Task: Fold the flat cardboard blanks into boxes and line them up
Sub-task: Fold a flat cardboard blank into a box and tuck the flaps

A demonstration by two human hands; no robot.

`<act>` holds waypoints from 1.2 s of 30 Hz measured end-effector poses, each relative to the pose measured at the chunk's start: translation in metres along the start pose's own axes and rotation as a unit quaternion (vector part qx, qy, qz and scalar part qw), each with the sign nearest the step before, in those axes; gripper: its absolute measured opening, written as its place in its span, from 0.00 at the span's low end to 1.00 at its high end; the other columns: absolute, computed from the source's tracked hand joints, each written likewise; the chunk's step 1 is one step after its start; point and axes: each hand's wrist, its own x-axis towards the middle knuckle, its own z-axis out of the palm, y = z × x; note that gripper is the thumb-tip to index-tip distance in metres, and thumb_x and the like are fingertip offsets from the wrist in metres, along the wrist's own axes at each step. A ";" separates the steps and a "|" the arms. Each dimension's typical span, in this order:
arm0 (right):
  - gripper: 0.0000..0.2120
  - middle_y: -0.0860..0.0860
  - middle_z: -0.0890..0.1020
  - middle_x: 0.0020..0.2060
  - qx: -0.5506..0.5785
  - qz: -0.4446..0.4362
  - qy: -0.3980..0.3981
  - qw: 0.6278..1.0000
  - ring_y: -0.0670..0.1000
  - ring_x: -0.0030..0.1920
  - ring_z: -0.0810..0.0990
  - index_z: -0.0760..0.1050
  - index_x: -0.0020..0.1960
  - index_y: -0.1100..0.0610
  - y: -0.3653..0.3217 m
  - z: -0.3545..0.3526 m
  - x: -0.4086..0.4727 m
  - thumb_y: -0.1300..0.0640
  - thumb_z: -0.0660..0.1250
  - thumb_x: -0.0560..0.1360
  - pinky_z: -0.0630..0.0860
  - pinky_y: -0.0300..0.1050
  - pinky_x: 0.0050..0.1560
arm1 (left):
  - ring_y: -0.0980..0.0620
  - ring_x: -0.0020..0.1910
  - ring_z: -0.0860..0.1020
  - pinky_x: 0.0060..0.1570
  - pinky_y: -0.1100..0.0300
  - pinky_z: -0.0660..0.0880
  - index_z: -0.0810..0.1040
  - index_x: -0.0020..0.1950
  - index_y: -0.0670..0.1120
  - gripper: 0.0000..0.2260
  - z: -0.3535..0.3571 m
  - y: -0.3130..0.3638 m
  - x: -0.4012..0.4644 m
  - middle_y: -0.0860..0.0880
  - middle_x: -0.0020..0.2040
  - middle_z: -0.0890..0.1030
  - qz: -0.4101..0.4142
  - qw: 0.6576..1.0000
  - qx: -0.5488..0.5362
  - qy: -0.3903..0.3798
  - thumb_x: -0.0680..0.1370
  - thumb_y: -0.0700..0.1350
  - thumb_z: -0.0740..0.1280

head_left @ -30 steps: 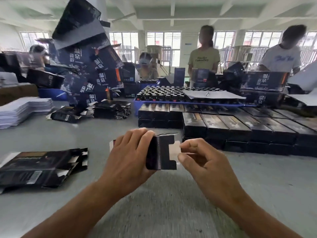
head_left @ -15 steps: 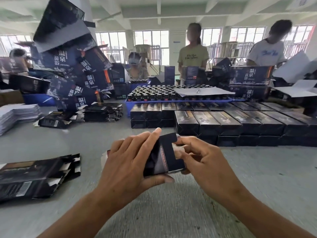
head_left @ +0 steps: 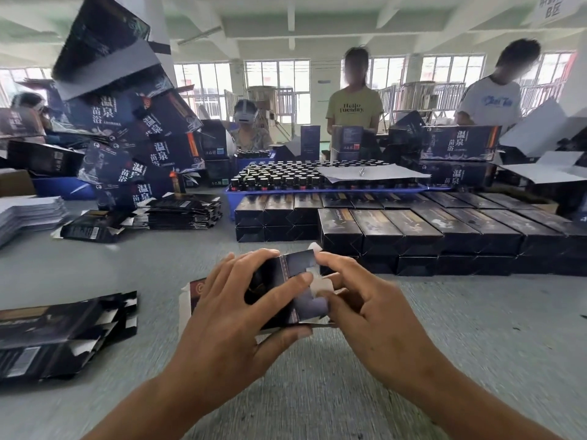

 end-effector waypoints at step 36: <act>0.12 0.39 0.81 0.51 -0.126 -0.093 0.085 0.984 0.40 0.53 0.79 0.82 0.60 0.52 -0.007 0.006 -0.001 0.56 0.61 0.81 0.72 0.28 0.51 | 0.41 0.69 0.72 0.57 0.47 0.79 0.72 0.64 0.52 0.26 0.001 -0.007 -0.003 0.45 0.73 0.69 0.007 0.999 -0.051 0.003 0.69 0.45 0.77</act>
